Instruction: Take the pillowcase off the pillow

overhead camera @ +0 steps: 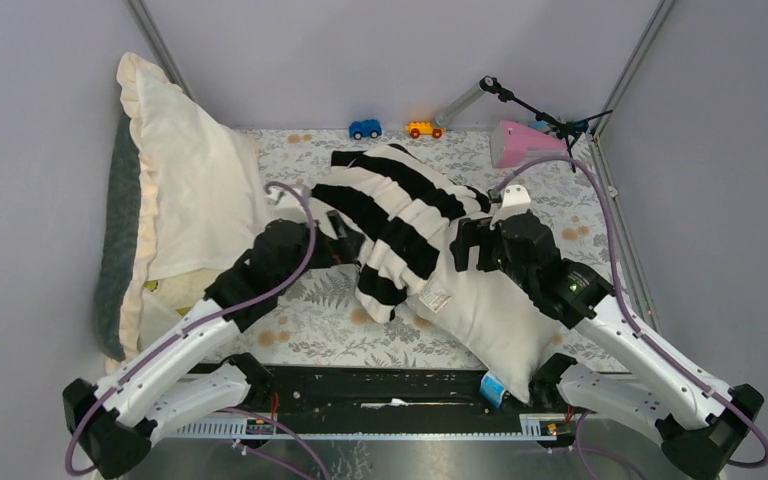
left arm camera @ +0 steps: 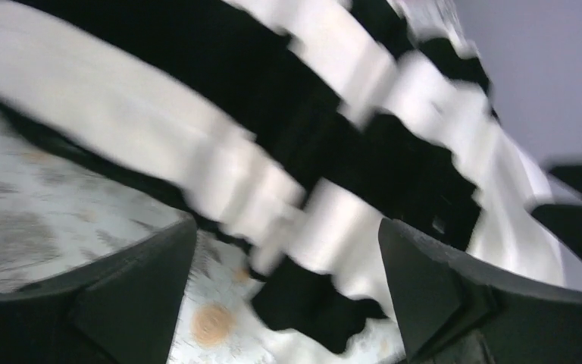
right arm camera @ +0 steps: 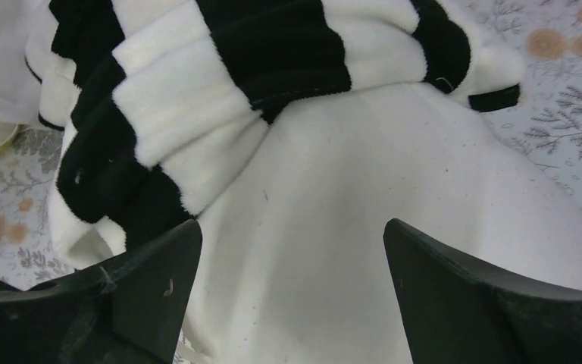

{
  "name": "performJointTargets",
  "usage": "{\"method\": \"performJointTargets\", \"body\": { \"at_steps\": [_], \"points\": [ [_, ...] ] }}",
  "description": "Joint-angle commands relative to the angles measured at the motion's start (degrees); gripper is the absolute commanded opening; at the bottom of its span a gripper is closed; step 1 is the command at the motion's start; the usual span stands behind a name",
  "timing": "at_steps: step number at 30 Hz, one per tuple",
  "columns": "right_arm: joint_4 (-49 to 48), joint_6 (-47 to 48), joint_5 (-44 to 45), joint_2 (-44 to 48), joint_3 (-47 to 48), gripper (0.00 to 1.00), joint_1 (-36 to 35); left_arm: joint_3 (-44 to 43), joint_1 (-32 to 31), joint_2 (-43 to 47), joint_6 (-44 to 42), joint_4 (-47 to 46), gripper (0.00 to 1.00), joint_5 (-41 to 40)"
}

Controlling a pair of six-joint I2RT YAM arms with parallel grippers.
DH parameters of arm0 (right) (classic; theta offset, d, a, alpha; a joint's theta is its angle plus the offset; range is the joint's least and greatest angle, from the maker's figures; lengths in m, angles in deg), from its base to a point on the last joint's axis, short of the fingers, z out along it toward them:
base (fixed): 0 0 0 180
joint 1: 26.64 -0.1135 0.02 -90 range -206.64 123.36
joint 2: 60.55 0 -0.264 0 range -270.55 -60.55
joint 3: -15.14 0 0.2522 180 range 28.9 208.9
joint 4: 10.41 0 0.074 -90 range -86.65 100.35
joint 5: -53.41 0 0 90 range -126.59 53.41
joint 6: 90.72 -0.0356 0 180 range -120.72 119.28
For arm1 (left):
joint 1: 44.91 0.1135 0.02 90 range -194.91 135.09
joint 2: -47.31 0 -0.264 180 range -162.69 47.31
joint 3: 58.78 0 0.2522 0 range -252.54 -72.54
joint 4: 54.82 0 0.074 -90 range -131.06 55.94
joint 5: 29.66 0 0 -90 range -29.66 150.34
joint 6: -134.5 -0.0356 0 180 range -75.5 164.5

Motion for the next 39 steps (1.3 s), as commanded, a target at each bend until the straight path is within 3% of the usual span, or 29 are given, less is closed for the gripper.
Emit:
{"method": "performJointTargets", "body": {
  "at_steps": [1, 3, 5, 9, 14, 21, 27, 28, 36, 39],
  "points": [
    [-2.2, 2.3, -8.0, -1.3, 1.9, 0.99, 0.3, -3.2, -9.5, -6.2, -4.2, -6.5, 0.99, 12.1],
    [-1.6, 2.9, -11.8, -2.0, 2.5, 1.0, 0.3, -4.8, -16.1, -9.0, -5.4, -4.1, 0.99, 2.7],
    [1.3, 3.4, -14.4, -2.9, 4.8, 1.0, 0.1, -5.6, -19.1, -11.7, -5.3, -3.4, 0.99, -0.2],
    [7.9, 3.9, -9.3, -2.4, 10.1, 1.0, -4.2, -4.7, -23.5, -15.3, -4.2, -3.9, 0.99, -2.9],
    [11.2, 5.1, -7.3, -1.5, 9.3, 1.0, -6.7, -1.3, -31.9, -17.0, -6.6, -5.1, 0.99, -14.8],
    [8.9, 4.9, -12.6, -0.9, 6.6, 1.0, -6.7, -2.1, -29.9, -26.8, -4.1, -4.5, 0.99, -26.0],
    [11.6, 5.7, -16.6, -2.6, 7.3, 1.0, -8.6, 0.1, -18.3, -26.7, -5.8, -12.0, 0.98, -17.7],
    [12.5, 5.7, -16.1, -3.2, 7.4, 1.0, -9.7, 0.6, -16.7, -26.1, -5.8, -12.9, 0.93, -16.3],
    [17.7, 3.0, 4.6, -14.5, 7.3, 1.0, -28.8, 4.8, -9.5, -21.6, -6.9, -18.1, 0.19, -8.8],
    [17.7, 1.8, 12.3, -18.9, 7.6, 1.0, -29.9, 5.4, -9.0, -20.9, -6.8, -18.3, 0.08, -8.7]
  ]
}}
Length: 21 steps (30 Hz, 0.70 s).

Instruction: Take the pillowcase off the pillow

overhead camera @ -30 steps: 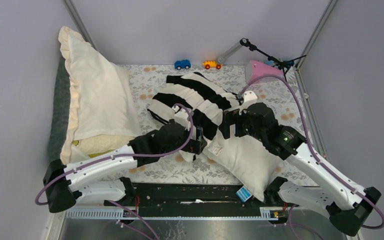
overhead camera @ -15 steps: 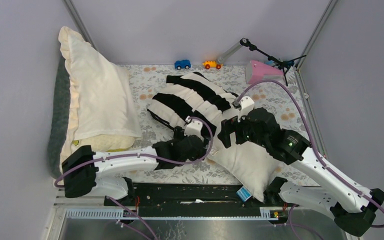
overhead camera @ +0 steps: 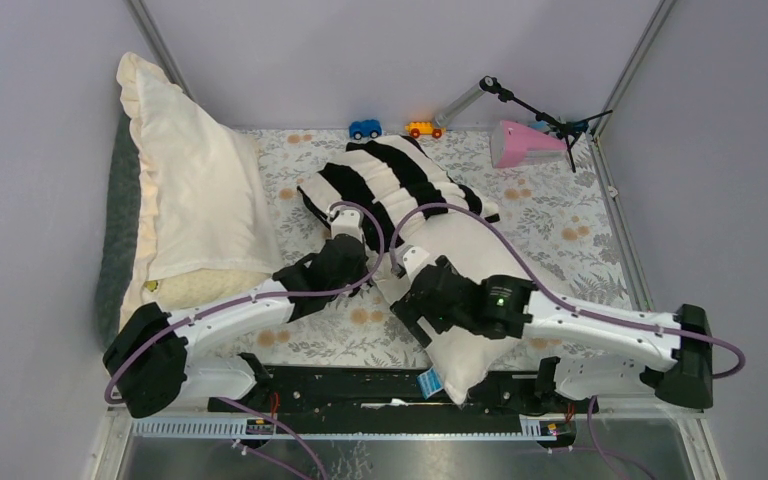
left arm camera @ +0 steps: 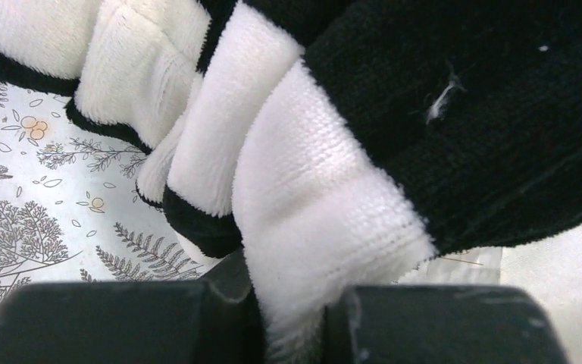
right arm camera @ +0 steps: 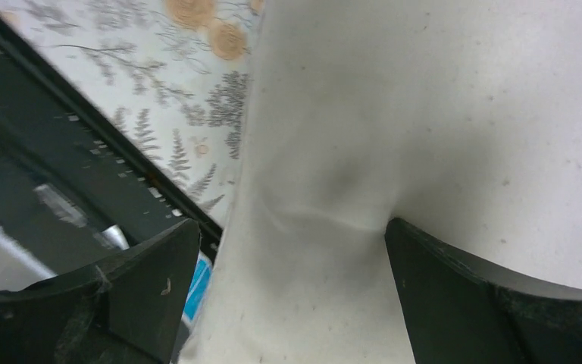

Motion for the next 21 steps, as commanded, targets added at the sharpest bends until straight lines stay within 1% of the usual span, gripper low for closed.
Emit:
{"method": "performJointTargets", "body": {
  "at_steps": [1, 4, 5, 6, 7, 8, 10, 11, 12, 14, 17, 19, 21],
  "points": [
    [1.9, -2.1, 16.0, -5.0, 0.8, 1.0, -1.6, 0.8, 1.5, 2.5, -0.5, -4.8, 0.08, -0.1],
    [-0.6, -2.7, 21.9, -7.3, -0.6, 1.0, -1.6, 1.1, 1.9, 3.7, -0.4, -4.0, 0.08, -1.2],
    [-0.5, -3.6, 24.2, -8.1, -0.8, 0.94, -1.5, 1.0, 2.1, 4.1, -0.2, -2.8, 0.08, -2.1],
    [-0.3, -4.5, 27.0, -8.4, -1.0, 0.84, -1.4, 0.7, 2.4, 4.5, 0.2, -2.0, 0.08, -3.4],
    [0.0, -5.5, 29.4, -8.3, -1.2, 0.71, -1.2, 0.4, 2.8, 4.8, 0.7, 0.0, 0.08, -4.9],
    [0.0, -6.4, 31.2, -7.6, -1.6, 0.54, -0.8, 0.2, 3.3, 5.1, 1.4, 1.5, 0.08, -6.4],
    [-0.9, -8.2, 33.2, -4.3, -2.8, 0.17, 1.4, 0.0, 5.4, 5.8, 3.3, 4.5, 0.07, -8.2],
    [-2.0, -8.5, 32.7, -1.7, -4.1, 0.05, 3.2, 0.2, 6.7, 6.3, 3.8, 5.2, 0.06, -7.9],
    [-3.5, -8.5, 31.1, 1.1, -5.1, 0.0, 5.5, 0.6, 8.4, 6.9, 4.1, 5.5, 0.03, -6.8],
    [-6.6, -7.9, 27.8, 7.6, -7.6, 0.0, 10.2, 1.6, 11.4, 8.1, 4.7, 5.7, 0.0, -4.5],
    [-9.2, -7.4, 26.4, 17.5, -9.8, 0.0, 15.7, 3.0, 13.9, 10.6, 5.2, 6.0, 0.0, -3.4],
    [-10.0, -6.0, 27.0, 20.8, -10.3, 0.0, 17.0, 3.3, 14.2, 12.6, 5.2, 6.5, 0.0, -4.1],
    [-10.0, -4.7, 27.2, 21.0, -10.1, 0.0, 17.1, 3.3, 14.2, 14.6, 5.0, 6.9, 0.0, -4.3]
  ]
}}
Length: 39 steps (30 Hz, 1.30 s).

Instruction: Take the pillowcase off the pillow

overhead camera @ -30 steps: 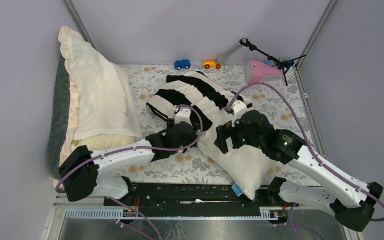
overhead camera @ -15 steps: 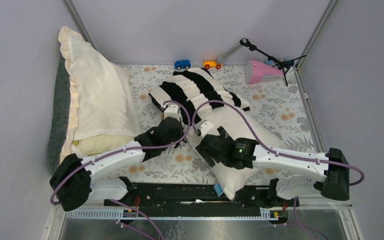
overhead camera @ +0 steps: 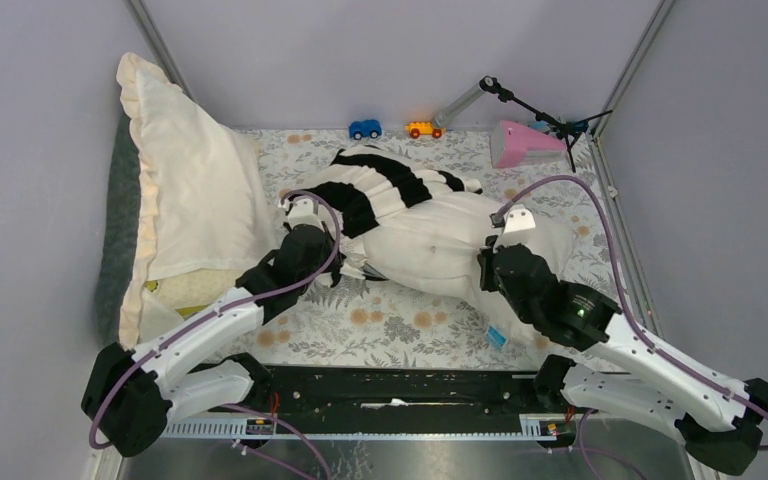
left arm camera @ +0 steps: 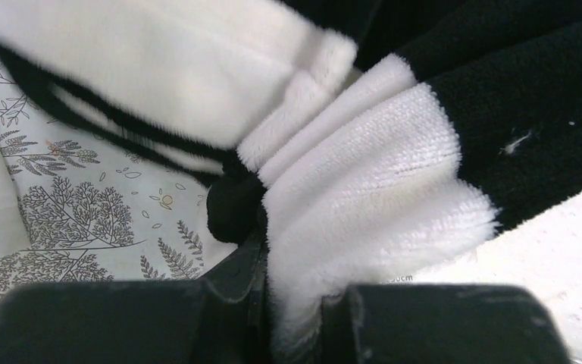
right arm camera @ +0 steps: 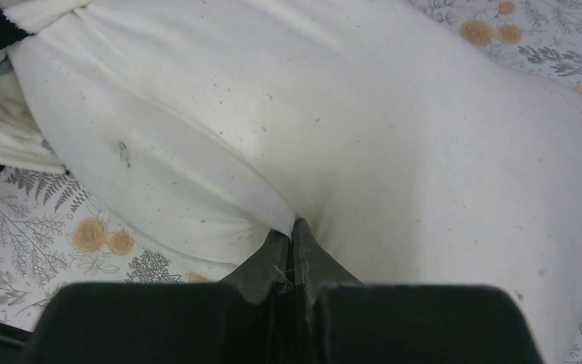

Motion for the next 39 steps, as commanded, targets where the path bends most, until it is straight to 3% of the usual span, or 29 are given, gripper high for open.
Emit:
{"method": "performJointTargets", "body": {
  "at_steps": [1, 3, 4, 7, 9, 11, 16, 22, 26, 33, 34, 39],
  "points": [
    [-0.2, 2.9, 6.4, 1.9, 0.0, 0.0, 2.3, 0.8, 2.7, 5.7, -0.4, 3.1, 0.0, -6.2],
    [0.0, 3.8, 1.8, -0.7, 0.6, 0.06, 2.3, 0.3, 2.7, 8.3, -1.1, 2.7, 0.0, -3.5],
    [-0.2, 4.5, -1.6, -2.0, 0.9, 0.18, 2.3, 0.0, 2.7, 9.2, -1.6, 2.3, 0.0, -1.2],
    [-2.3, 7.0, -11.3, -4.9, 1.7, 0.66, 2.2, -1.9, 2.7, 9.8, -2.9, 1.5, 0.0, 6.2],
    [-3.8, 8.1, -15.7, -5.2, 2.3, 0.89, 2.3, -4.1, 2.7, 8.5, -3.0, 2.8, 0.0, 10.0],
    [-4.6, 8.7, -16.6, -5.4, 4.7, 0.96, 2.3, -6.0, 2.7, 7.0, -3.3, 3.9, 0.0, 13.0],
    [-1.3, 10.6, -16.9, -11.8, 16.2, 0.99, 1.2, -7.4, 2.7, 5.8, -3.4, 4.3, 0.0, 14.3],
    [-0.7, 14.3, -12.6, -22.9, 22.0, 1.0, -8.6, -7.4, 2.7, 6.5, -3.3, 4.9, 0.0, 12.5],
    [-3.6, 14.1, -12.8, -28.7, 21.0, 1.0, -9.7, -7.5, 2.7, 6.4, -3.3, 5.7, 0.0, 11.8],
    [-1.1, 9.6, 3.4, -38.5, 17.2, 0.96, -9.5, -7.4, 2.7, 7.0, -2.6, 8.1, 0.0, 6.7],
    [0.1, 8.0, 4.8, -39.1, 17.0, 0.89, -9.3, -7.4, 2.7, 7.0, -1.7, 9.1, 0.0, 4.7],
    [-0.8, 3.2, 9.3, -29.6, 12.0, 0.1, -7.5, -7.4, 3.5, 9.1, 1.4, 13.6, 0.0, -4.3]
  ]
}}
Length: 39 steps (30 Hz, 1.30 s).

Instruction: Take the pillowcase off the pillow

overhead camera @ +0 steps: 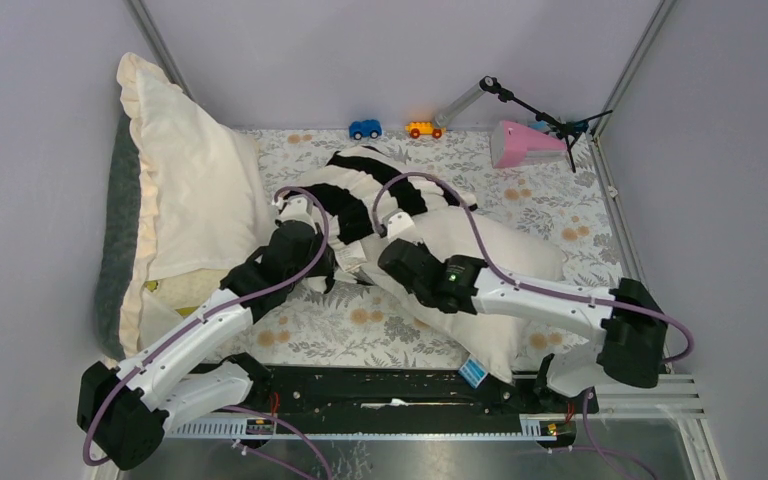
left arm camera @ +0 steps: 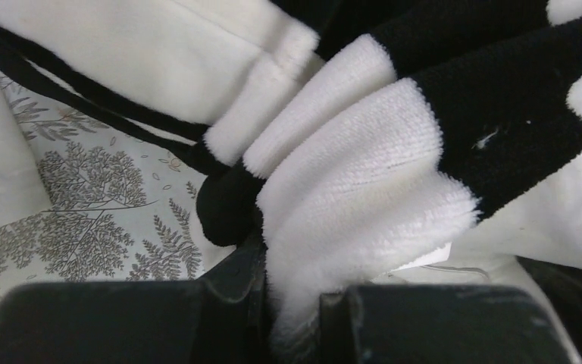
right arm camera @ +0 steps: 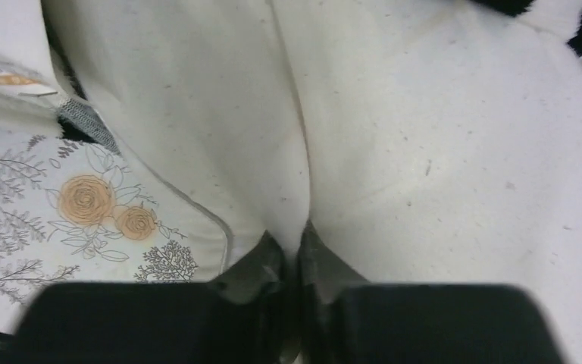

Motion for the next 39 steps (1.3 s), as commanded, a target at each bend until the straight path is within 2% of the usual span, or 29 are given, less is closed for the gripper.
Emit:
{"method": "performJointTargets", "body": {
  "at_steps": [1, 4, 6, 8, 11, 15, 19, 22, 23, 24, 26, 28, 29, 33, 39],
  "points": [
    [2.0, -4.9, 8.3, 11.9, -5.4, 0.01, 3.4, -3.3, 1.6, 4.4, 2.9, 2.1, 0.0, -13.0],
    [-1.0, -4.7, 1.1, 23.0, -8.5, 0.0, 10.4, -3.6, 2.3, 6.4, 3.8, 3.6, 0.0, -15.7],
    [-1.7, -3.8, -0.7, 28.3, -8.8, 0.0, 14.1, -4.4, 2.6, 7.4, 4.5, 5.2, 0.0, -17.4],
    [-0.5, -2.5, -1.1, 30.7, -7.3, 0.0, 14.7, -5.6, 2.6, 8.4, 4.7, 6.6, 0.0, -18.5],
    [4.3, -2.2, -4.5, 29.7, -3.0, 0.0, 14.8, -9.2, 2.6, 9.9, 3.1, 9.6, 0.0, -17.9],
    [6.8, -3.5, -17.8, 26.8, 0.8, 0.0, 15.8, -17.9, 2.6, 8.9, 0.1, 15.0, 0.0, -17.0],
    [4.4, -6.1, -32.5, 20.4, 3.5, 0.0, 19.0, -23.1, 2.8, 1.9, -3.6, 16.4, 0.0, -13.5],
    [-0.1, -10.1, -38.5, 16.4, 5.1, 0.0, 22.4, -25.7, 3.2, -4.9, -3.3, 16.1, 0.0, -8.9],
    [-1.8, -11.6, -39.5, 15.8, 5.2, 0.0, 23.7, -25.9, 3.2, -5.3, -3.1, 15.2, 0.03, -7.5],
    [-4.3, -13.3, -40.7, 15.4, 5.2, 0.0, 25.1, -25.6, 3.2, -5.2, -2.9, 13.6, 0.16, -6.3],
    [-7.6, -16.2, -43.2, 14.8, 4.9, 0.0, 28.1, -24.8, 3.2, -3.3, -2.9, 11.7, 0.55, -5.3],
    [-10.5, -18.7, -44.3, 13.9, 4.5, 0.0, 30.1, -23.2, 3.2, 0.0, -2.8, 9.9, 0.79, -4.5],
    [-11.7, -19.6, -44.8, 13.3, 4.4, 0.0, 30.8, -22.4, 3.2, 1.7, -2.7, 9.2, 0.85, -3.6],
    [-14.3, -21.5, -46.2, 9.9, 5.9, 0.0, 32.6, -18.6, 3.2, 8.6, -0.3, 7.2, 0.96, 1.7],
    [-15.1, -21.5, -46.5, 5.9, 8.9, 0.0, 33.7, -4.2, 2.9, 16.5, 10.0, -2.6, 0.99, 12.3]
  ]
}}
